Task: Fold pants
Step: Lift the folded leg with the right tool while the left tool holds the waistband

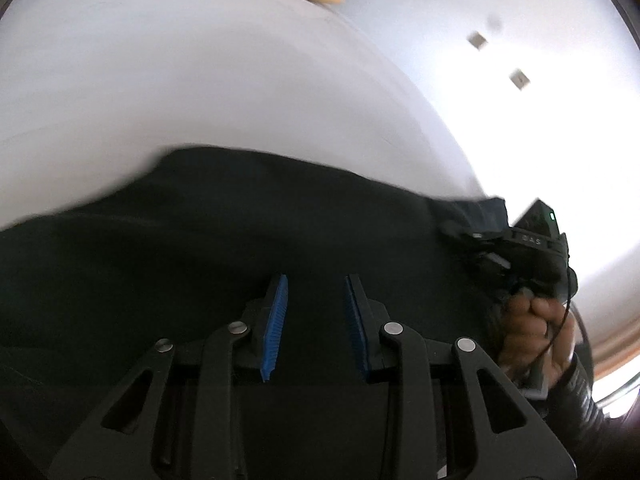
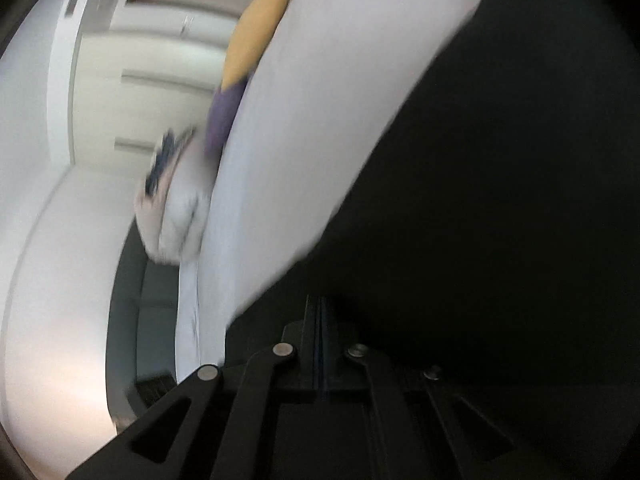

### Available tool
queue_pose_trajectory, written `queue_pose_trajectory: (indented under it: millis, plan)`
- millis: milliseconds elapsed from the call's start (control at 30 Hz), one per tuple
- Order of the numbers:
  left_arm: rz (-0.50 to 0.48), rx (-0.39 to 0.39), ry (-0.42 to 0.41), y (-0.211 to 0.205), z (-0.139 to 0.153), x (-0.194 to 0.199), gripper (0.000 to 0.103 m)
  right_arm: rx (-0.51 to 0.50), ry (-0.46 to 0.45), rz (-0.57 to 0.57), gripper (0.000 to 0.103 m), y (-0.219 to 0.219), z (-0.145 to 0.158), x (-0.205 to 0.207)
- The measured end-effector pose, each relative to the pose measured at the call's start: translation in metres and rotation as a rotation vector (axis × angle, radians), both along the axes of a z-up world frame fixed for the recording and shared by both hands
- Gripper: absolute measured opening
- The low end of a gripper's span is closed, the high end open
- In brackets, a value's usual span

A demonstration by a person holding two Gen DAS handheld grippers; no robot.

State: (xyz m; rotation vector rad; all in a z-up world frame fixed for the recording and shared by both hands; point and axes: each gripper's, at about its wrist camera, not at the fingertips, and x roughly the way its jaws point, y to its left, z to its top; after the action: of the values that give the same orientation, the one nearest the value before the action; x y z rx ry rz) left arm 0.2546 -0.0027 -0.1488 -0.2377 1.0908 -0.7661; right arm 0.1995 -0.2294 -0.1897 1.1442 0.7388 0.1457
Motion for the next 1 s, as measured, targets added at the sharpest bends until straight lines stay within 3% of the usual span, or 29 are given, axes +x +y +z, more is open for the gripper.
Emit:
queue_pose_trajectory:
  millis: [200, 333, 400, 500, 633, 700, 767, 867, 1000]
  plan:
    - [0.081, 0.002, -0.018, 0.071, -0.004, 0.014, 0.027, -0.001, -0.032, -0.208, 0.000, -0.087, -0.001, -0.021]
    - [0.177, -0.038, -0.019, 0.132, -0.005, 0.016, 0.024, -0.020, -0.070, -0.326, 0.000, -0.138, 0.006, -0.051]
    - [0.250, -0.026, -0.041, 0.158, -0.003, 0.011, 0.024, -0.061, -0.077, -0.374, 0.000, -0.149, 0.013, -0.067]
    - [0.308, -0.060, -0.053, 0.189, -0.002, 0.000, 0.024, -0.035, -0.084, -0.455, 0.000, -0.170, 0.014, -0.099]
    - [0.441, 0.002, -0.099, 0.216, 0.007, -0.027, 0.024, -0.014, -0.043, -0.552, 0.007, -0.186, 0.009, -0.156]
    - [0.530, 0.039, -0.123, 0.229, 0.017, -0.048, 0.024, -0.043, -0.055, -0.522, 0.007, -0.171, 0.019, -0.170]
    - [0.512, 0.041, -0.172, 0.220, 0.029, -0.068, 0.024, -0.049, -0.107, -0.445, 0.013, -0.144, 0.030, -0.178]
    - [0.421, -0.035, -0.203, 0.176, 0.040, -0.094, 0.024, -0.041, -0.141, -0.262, 0.038, -0.067, 0.041, -0.141]
    - [0.246, -0.066, -0.190, 0.092, 0.026, -0.109, 0.024, 0.018, -0.126, 0.051, 0.039, 0.036, 0.030, -0.077]
